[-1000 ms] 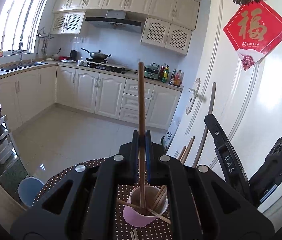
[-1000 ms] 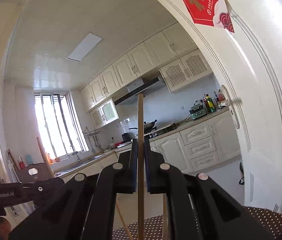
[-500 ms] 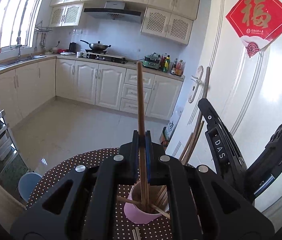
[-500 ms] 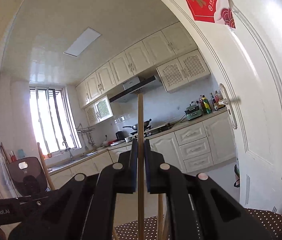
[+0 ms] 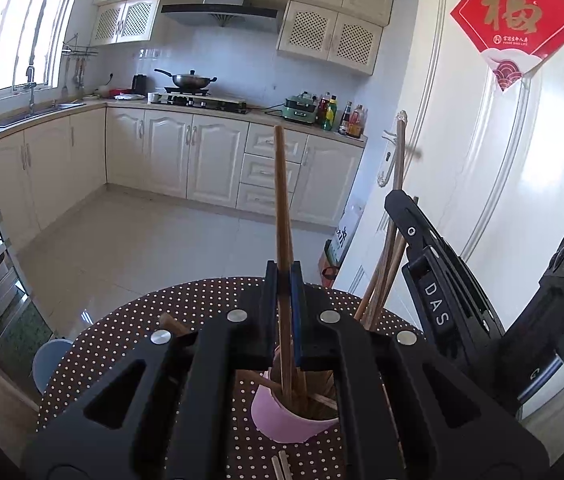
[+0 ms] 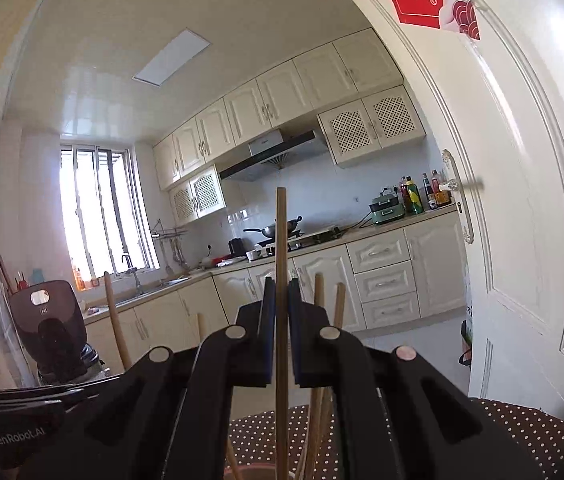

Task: Organize utensils
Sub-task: 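Lower both chopsticks into the pink cup with both grippers, then open both grippers and withdraw them from the pink cup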

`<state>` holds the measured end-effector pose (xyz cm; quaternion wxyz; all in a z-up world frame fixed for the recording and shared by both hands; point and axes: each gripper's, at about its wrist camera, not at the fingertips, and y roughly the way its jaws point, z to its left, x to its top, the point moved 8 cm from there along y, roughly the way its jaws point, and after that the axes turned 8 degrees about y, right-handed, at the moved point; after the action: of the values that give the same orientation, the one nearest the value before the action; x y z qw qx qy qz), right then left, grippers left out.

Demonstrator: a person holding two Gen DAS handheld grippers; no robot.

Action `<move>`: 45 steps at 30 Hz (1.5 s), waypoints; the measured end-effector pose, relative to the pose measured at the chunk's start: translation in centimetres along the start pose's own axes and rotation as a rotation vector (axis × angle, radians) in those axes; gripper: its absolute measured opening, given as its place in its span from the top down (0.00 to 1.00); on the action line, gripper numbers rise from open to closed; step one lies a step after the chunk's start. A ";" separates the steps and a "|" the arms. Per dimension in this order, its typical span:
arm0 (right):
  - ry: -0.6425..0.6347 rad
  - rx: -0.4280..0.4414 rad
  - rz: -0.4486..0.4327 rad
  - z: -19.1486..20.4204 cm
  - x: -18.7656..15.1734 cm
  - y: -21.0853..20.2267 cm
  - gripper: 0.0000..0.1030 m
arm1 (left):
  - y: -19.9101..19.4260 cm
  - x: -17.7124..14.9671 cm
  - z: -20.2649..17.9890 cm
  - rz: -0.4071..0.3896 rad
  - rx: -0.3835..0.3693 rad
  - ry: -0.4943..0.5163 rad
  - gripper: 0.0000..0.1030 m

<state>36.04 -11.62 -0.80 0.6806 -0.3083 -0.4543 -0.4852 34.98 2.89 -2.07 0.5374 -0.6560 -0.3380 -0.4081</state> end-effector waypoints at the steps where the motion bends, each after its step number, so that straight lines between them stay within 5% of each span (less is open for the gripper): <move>1: -0.007 -0.002 0.008 0.0 -0.3 -0.1 0.95 | 0.1 -0.1 0.0 0.003 -0.002 -0.001 0.94; 12: -0.019 -0.010 0.063 -0.3 -1.1 -2.0 0.91 | -0.1 -1.3 -0.9 0.017 -0.018 0.068 0.91; 15: -0.034 -0.023 0.071 -0.4 -0.8 -3.0 0.85 | -0.6 -1.4 -1.1 0.016 -0.028 0.069 0.73; 16: -0.035 -0.029 0.076 -0.5 -0.6 -3.4 0.83 | -0.9 -1.3 -1.0 0.008 -0.026 0.068 0.54; 17: -0.037 -0.041 0.081 -0.7 -0.6 -3.7 0.77 | -1.4 -1.3 -1.1 -0.009 -0.026 0.064 0.47; 20: -0.046 -0.072 0.104 -0.9 -0.4 -4.8 0.63 | -1.9 -1.3 -1.2 -0.002 -0.017 0.067 0.47; 45: -0.118 -0.060 0.051 2.0 1.5 -12.8 0.32 | -8.8 -2.4 -1.8 -0.051 0.045 0.059 0.41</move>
<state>23.53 -14.80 1.15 0.6552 -0.3680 -0.4711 -0.4619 25.88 2.84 -0.33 0.5512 -0.6227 -0.3474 -0.4332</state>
